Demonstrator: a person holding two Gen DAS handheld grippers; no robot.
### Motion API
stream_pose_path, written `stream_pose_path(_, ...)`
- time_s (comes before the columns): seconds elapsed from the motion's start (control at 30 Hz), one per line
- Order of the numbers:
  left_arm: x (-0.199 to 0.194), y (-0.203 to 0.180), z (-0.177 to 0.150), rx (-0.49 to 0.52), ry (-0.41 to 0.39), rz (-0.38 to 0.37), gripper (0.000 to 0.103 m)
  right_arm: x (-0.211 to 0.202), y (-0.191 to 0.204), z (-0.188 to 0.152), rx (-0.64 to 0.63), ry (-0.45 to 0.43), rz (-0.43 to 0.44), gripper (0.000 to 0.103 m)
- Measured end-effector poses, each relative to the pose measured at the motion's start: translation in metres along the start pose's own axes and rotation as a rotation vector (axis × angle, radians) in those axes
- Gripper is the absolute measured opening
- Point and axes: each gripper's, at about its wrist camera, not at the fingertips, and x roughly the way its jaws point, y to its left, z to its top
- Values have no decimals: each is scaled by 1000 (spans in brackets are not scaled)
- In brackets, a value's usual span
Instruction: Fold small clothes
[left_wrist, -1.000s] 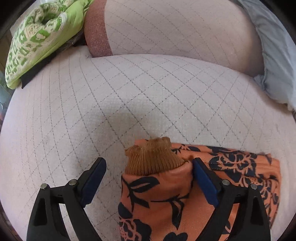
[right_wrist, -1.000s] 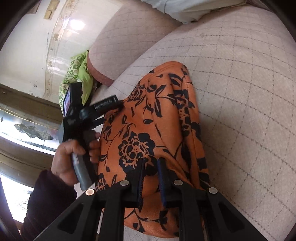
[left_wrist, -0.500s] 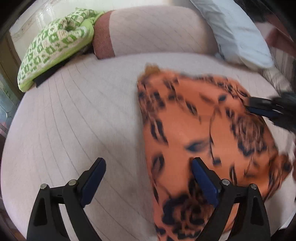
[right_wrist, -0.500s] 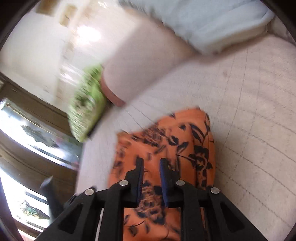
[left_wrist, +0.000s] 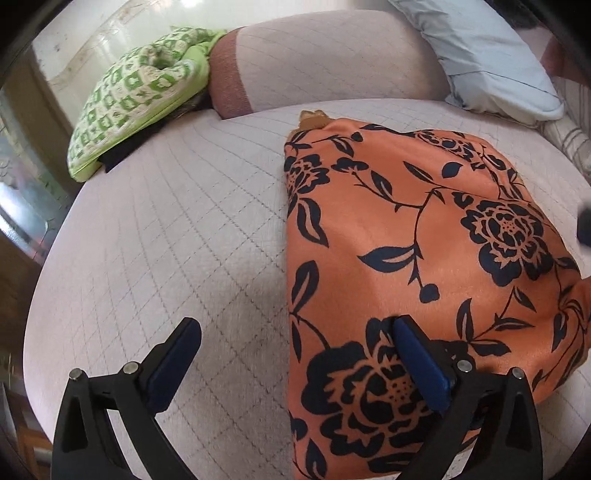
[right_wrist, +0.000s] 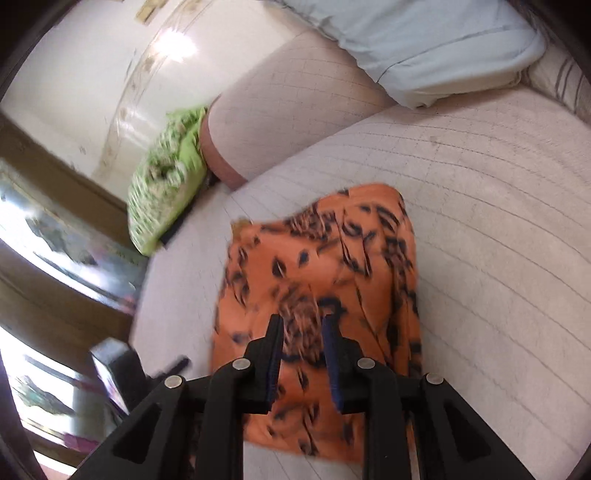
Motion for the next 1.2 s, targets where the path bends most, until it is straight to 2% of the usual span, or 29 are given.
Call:
stream_pose_path(0.07, -7, -2, -8, -2, -3, 10, 103, 4, 2, -16, -15, 30, -71, 24)
stream_pose_path(0.13, -7, -5, -10, 24, -4, 4, 103, 21, -3, -32, -19, 107, -171, 24)
stream_pose_path(0.17, -13, -6, -13, 31, -7, 4, 103, 26, -7, -39, -26, 125, -192, 24)
stream_pose_path(0.3, -34, -5, -19, 50, -5, -6, 103, 12, -8, -49, -34, 82, -182, 24)
stream_pose_path(0.43, -74, 2, -25, 64, -113, 17, 103, -7, -12, -53, 5, 46, -166, 24)
stream_pose_path(0.5, -96, 10, -26, 43, -160, 15, 103, -26, -10, -58, 5, -1, -138, 24)
stream_pose_path(0.6, -131, 25, -25, 4, -236, 15, 103, -42, 7, -61, -31, -75, -107, 24)
stream_pose_path(0.8, -181, 40, -28, -26, -320, 17, 103, -84, 37, -78, -119, -219, -41, 24)
stream_pose_path(0.83, -185, 43, -27, -26, -328, 18, 103, -89, 40, -81, -127, -239, -34, 26)
stream_pose_path(0.9, -196, 46, -28, -26, -344, 15, 103, -102, 44, -87, -136, -279, -15, 39)
stream_pose_path(0.93, -198, 47, -29, -28, -345, 12, 103, -102, 48, -85, -136, -292, -7, 60)
stream_pose_path(0.97, -202, 47, -31, -31, -346, 10, 103, -108, 47, -88, -129, -320, 2, 77)
stream_pose_path(1.07, -211, 49, -34, -36, -350, 8, 103, -122, 45, -92, -137, -384, 11, 77)
stream_pose_path(1.2, -220, 49, -36, -36, -355, 17, 103, -123, 34, -89, -96, -388, 21, 77)
